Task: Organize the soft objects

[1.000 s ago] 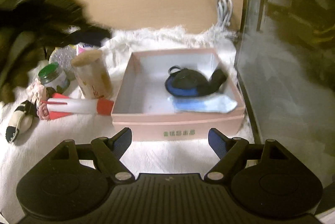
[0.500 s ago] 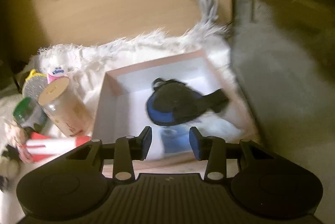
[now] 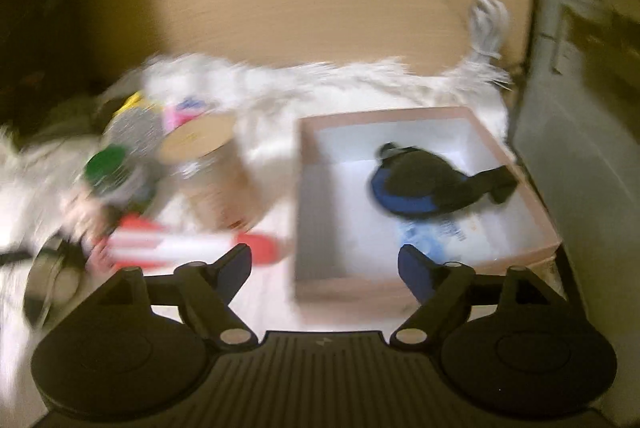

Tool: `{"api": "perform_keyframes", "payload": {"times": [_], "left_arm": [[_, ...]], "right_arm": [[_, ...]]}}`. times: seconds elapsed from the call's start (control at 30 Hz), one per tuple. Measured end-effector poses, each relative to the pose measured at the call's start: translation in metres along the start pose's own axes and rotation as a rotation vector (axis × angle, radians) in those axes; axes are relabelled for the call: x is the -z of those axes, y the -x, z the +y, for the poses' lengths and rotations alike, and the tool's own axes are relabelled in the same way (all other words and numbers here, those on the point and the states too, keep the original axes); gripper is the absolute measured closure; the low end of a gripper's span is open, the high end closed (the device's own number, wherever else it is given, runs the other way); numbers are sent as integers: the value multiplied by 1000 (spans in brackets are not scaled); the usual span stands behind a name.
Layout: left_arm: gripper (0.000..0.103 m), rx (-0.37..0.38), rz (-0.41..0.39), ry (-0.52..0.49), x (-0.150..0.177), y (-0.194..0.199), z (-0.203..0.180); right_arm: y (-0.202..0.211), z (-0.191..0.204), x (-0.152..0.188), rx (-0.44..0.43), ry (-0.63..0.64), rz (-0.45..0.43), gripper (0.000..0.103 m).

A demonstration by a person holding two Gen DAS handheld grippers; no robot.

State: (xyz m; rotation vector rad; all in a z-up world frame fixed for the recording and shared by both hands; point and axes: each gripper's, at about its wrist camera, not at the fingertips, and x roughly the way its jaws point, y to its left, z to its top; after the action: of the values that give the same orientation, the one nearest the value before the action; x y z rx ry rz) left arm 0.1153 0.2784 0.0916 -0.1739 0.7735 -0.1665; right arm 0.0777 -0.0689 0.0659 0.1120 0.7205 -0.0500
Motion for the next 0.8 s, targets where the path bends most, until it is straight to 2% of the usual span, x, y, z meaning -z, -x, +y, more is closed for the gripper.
{"api": "perform_keyframes", "payload": {"times": [0.07, 0.1, 0.13, 0.17, 0.2, 0.23, 0.33, 0.4, 0.47, 0.5, 0.57, 0.7, 0.8], "left_arm": [[73, -59, 1, -42, -2, -12, -9], [71, -74, 28, -52, -2, -22, -11], [63, -66, 53, -58, -1, -32, -12], [45, -52, 51, -71, 1, -38, -16], [38, -51, 34, -101, 2, -41, -20], [28, -46, 37, -133, 3, -42, -25], [27, 12, 57, -203, 5, -45, -33], [29, 12, 38, -208, 5, -43, -30], [15, -36, 15, -193, 3, -42, -22], [12, -83, 16, -181, 1, -45, -16], [5, -79, 33, -144, -4, -50, -3], [6, -50, 92, -148, -18, -74, 8], [6, -29, 145, -84, -25, -95, 16]], "right_arm": [[5, 21, 16, -6, 48, 17, 21], [5, 31, 26, -11, 73, 30, 20], [4, 39, 34, -12, 93, 43, 20], [2, 48, 44, -6, 123, 61, 20], [-1, 58, 54, 5, 157, 81, 20], [-4, 64, 62, 14, 181, 97, 20], [-11, 82, 80, 24, 229, 141, 20], [-10, 87, 88, 38, 234, 126, 17], [-10, 89, 90, 63, 239, 118, 14], [-11, 90, 90, 66, 238, 120, 14], [-13, 88, 90, 71, 229, 128, 9], [-13, 78, 92, 74, 168, 150, 1], [-17, 63, 93, 26, 60, 190, 0]]}}
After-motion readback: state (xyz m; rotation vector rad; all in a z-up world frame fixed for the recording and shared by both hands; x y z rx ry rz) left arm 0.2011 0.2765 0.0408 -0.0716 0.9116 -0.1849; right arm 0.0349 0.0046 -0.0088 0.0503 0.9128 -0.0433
